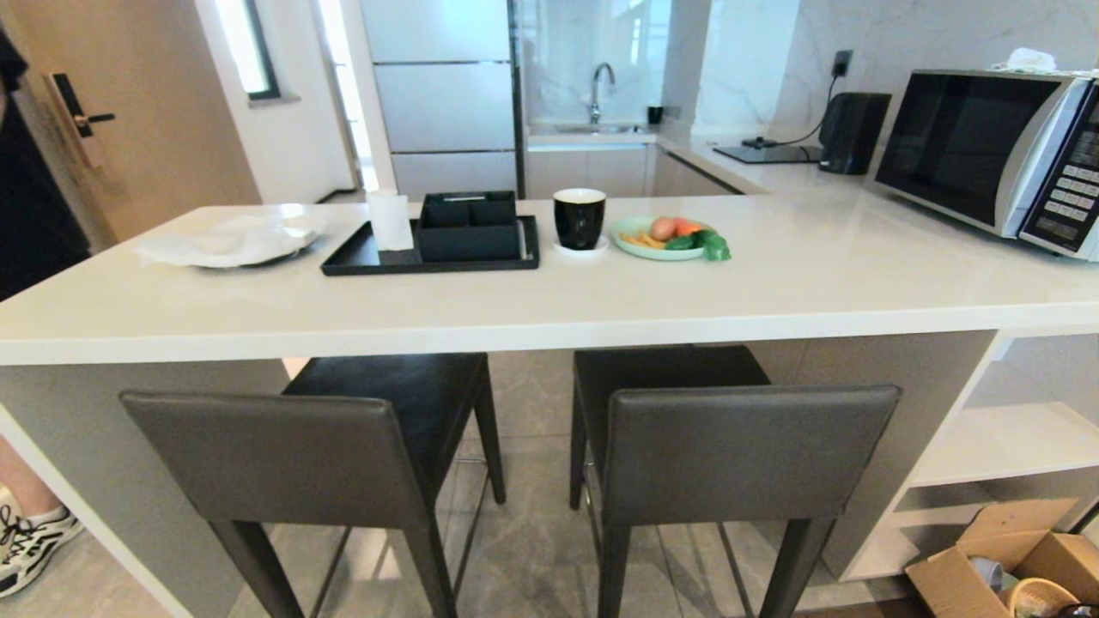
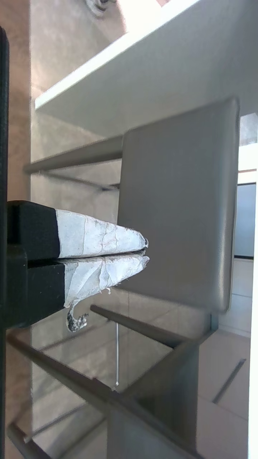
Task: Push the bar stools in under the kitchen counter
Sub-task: Pull the gray chair out from under the dining table
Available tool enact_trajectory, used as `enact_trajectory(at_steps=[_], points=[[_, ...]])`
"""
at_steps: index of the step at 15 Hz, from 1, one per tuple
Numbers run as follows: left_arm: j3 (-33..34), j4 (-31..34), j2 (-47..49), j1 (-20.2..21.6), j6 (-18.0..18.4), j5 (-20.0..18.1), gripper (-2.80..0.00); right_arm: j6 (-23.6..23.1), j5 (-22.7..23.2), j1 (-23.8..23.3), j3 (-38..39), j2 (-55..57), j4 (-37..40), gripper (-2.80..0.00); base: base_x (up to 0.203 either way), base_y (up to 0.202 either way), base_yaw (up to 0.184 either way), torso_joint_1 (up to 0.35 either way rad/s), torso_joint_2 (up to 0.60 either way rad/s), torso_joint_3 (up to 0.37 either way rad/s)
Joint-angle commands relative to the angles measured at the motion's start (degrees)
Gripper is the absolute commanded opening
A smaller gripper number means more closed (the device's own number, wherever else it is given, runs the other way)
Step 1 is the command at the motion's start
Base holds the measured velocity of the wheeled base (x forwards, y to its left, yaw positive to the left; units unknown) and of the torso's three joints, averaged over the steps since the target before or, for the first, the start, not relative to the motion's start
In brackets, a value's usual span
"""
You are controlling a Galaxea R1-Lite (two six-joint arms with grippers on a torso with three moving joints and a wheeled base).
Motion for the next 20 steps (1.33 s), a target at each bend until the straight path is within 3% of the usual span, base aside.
enact_trajectory(at_steps=[1,16,20], points=[[0.0,0.0,0.1,0.0,0.0,0.0,-2.80,0.0,0.0,0.0,0.1,0.0,0.0,-2.80,0.000,-0.197,-0.002,0.003,0.00,0.007],[0.0,0.0,0.1,0.0,0.0,0.0,-2.80,0.0,0.0,0.0,0.1,0.0,0.0,-2.80,0.000,-0.193,0.002,0.002,0.00,0.003],[0.0,0.0,0.1,0.0,0.0,0.0,-2.80,0.0,0.0,0.0,0.1,0.0,0.0,-2.80,0.000,-0.067,0.002,0.001,0.00,0.002]])
